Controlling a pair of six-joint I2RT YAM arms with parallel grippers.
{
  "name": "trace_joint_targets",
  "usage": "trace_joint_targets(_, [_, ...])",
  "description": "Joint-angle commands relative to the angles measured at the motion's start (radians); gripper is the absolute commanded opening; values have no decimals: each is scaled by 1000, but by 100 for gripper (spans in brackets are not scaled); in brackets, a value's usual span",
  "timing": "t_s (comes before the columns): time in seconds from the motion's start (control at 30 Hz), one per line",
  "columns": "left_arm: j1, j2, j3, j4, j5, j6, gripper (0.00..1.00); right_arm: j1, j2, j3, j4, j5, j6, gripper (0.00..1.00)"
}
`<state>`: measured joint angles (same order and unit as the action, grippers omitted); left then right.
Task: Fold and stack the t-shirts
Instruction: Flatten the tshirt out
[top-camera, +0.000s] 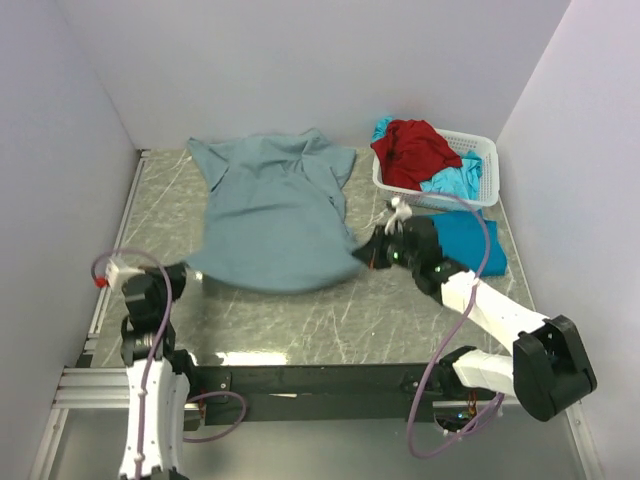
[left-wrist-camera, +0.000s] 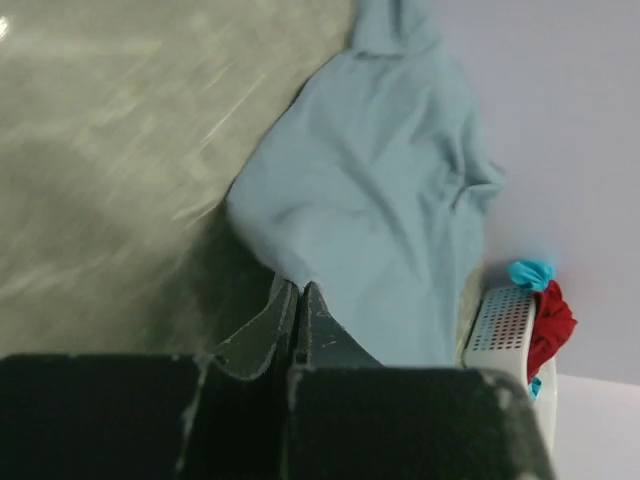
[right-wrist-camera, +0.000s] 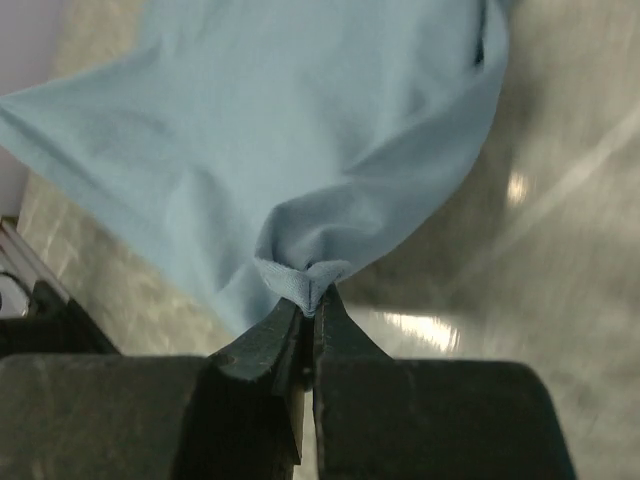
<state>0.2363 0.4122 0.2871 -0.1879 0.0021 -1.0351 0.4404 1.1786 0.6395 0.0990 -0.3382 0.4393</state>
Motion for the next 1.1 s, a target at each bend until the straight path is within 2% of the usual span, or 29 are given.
trace_joint_targets(0.0, [3,-162,-40,-108,-51,-117,2,18,-77,-89,129,18,157,0])
trace_joint_targets(0.17, [1,-205,-74,-255,-19,-120,4,21,-68,-182,39,82,202,0])
trace_joint_targets(0.27, [-28,-185,-94,-257,25,-175,1,24,-95,-214,-14,102,231,0])
trace_joint_targets(0.37, [-29,-158,-69,-309,1,-186,1,29,-143,-216,-126,152,251,0])
trace_joint_targets(0.5, [-55,-101,-43,-354,-24,-224,11,34,-229,-247,-214,215,291,4])
trace_joint_targets(0.53, [-55,-90,-33,-360,-24,-226,17,32,-241,-254,-222,226,302,5])
trace_joint_targets(0.6, [-55,-58,-17,-384,-11,-217,22,34,-263,-276,-237,238,318,7])
trace_joint_targets(0.7, [-61,-43,15,-412,5,-206,38,32,-273,-282,-262,284,331,18])
trace_joint_targets(0.73, [-63,-44,36,-423,10,-197,51,34,-275,-279,-272,298,332,32])
trace_joint_targets(0.77, [-66,-47,46,-429,18,-195,64,34,-277,-264,-303,336,329,42])
trace_joint_targets(0.8, [-68,-53,53,-430,28,-184,88,34,-278,-252,-323,356,329,52])
trace_joint_targets(0.83, [-68,-58,75,-433,42,-172,99,32,-280,-238,-341,373,325,67])
trace_joint_targets(0.87, [-68,-62,93,-442,38,-165,100,34,-283,-212,-370,405,309,79])
trace_joint_targets(0.9, [-68,-64,109,-452,29,-151,99,32,-287,-198,-383,419,305,85])
trace_joint_targets(1.0, [-68,-62,176,-438,1,-117,99,35,-304,-152,-407,441,271,87])
trace_joint_targets(1.07, [-68,-53,207,-354,15,-96,99,38,-313,-123,-397,432,242,88])
